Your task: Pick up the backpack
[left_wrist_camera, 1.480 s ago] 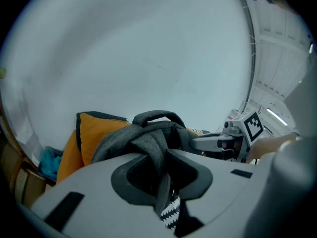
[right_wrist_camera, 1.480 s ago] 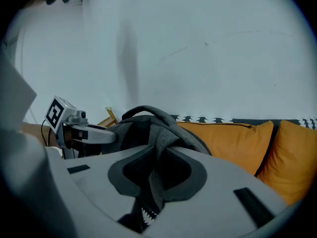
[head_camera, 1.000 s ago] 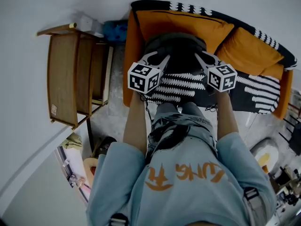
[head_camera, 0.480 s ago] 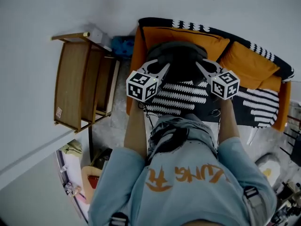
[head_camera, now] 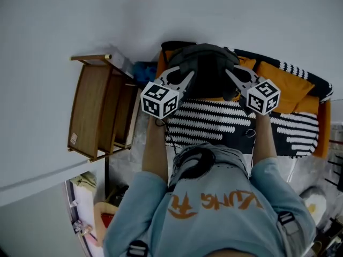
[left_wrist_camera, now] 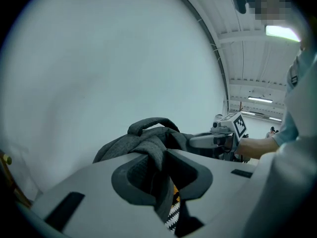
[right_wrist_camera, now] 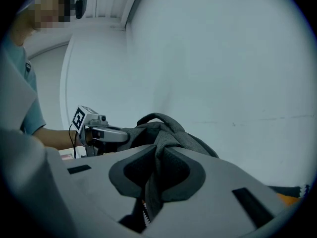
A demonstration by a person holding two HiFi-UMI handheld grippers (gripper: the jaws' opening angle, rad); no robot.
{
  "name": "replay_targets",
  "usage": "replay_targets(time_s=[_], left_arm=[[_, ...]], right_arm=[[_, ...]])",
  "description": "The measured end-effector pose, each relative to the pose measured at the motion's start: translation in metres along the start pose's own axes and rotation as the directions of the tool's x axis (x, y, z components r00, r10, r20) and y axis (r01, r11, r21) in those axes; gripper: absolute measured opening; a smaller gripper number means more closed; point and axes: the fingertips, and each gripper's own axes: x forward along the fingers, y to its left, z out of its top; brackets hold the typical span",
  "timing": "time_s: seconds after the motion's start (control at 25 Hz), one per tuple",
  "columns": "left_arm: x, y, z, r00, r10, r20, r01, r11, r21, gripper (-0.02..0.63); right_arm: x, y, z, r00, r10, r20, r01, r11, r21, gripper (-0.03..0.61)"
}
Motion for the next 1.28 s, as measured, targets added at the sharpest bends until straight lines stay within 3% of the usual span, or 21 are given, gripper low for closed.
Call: replay_targets(time_s=[0.6, 1.28], left_arm=[[-0.019, -0.035, 0.101, 0.985, -0.037, 0.166, 0.011, 0.988, 0.156, 0.083], [-0.017, -0.045, 0.11, 0.979, -0.078, 0.187, 0.049, 0.987, 0.152, 0.084]], right_arm=[[-0.046, 0.018, 0.097, 0.975, 0.079, 0.205, -0.06, 0.993, -0.099, 0.034], [-0.061, 0.021, 0.107, 0.965, 0.08, 0.249, -0.05, 0.991, -0.122, 0.032]])
